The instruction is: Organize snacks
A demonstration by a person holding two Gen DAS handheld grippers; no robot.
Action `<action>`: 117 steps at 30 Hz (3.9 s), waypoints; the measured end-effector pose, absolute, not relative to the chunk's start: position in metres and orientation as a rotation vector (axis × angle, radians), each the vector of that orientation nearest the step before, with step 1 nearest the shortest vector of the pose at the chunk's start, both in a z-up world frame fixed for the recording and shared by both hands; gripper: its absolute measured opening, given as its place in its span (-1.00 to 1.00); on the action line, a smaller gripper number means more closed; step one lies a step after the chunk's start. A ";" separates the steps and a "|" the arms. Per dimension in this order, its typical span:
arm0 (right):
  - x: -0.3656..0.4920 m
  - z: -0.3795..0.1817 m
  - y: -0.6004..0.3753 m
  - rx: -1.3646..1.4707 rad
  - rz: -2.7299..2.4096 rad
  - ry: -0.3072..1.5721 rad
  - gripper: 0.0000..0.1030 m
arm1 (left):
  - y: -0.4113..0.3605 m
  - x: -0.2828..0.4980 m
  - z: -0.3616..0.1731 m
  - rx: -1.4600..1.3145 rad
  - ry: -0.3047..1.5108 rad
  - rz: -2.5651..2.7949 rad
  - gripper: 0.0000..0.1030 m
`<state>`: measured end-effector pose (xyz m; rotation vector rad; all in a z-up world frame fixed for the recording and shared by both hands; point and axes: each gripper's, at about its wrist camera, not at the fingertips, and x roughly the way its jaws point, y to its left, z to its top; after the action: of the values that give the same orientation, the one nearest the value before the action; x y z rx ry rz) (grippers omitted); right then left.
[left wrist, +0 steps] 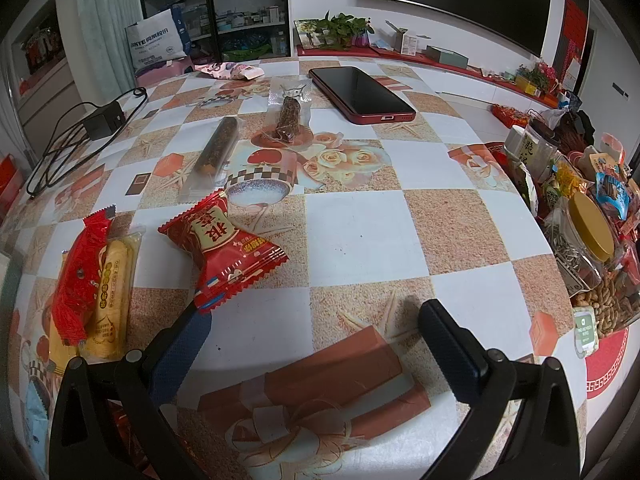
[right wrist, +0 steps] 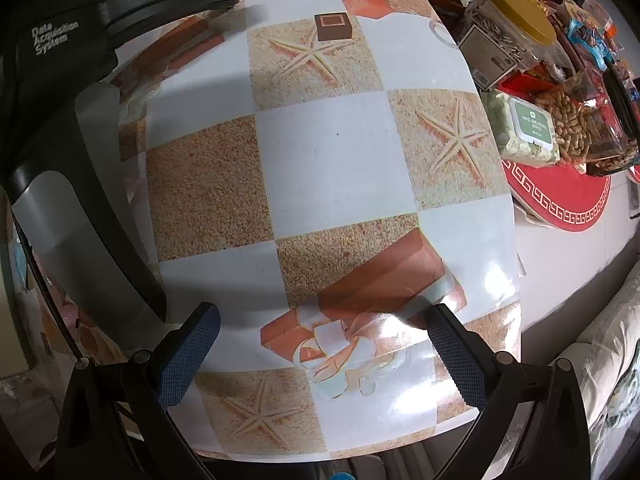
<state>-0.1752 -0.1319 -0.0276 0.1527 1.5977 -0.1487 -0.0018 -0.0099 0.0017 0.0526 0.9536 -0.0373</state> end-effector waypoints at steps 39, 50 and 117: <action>-0.169 -0.032 -0.132 0.177 -0.154 1.661 1.00 | -0.008 -0.001 0.002 0.052 0.954 -0.037 1.00; -0.167 -0.031 -0.132 0.183 -0.153 1.664 1.00 | -0.009 -0.001 0.002 0.053 0.954 -0.037 1.00; -0.163 -0.031 -0.130 0.199 -0.172 1.663 1.00 | -0.008 0.000 0.002 0.052 0.954 -0.037 1.00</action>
<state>-0.1635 -0.1300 -0.0306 0.1993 1.6634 -0.1724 -0.0002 -0.0076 0.0020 0.0525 0.9537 -0.0375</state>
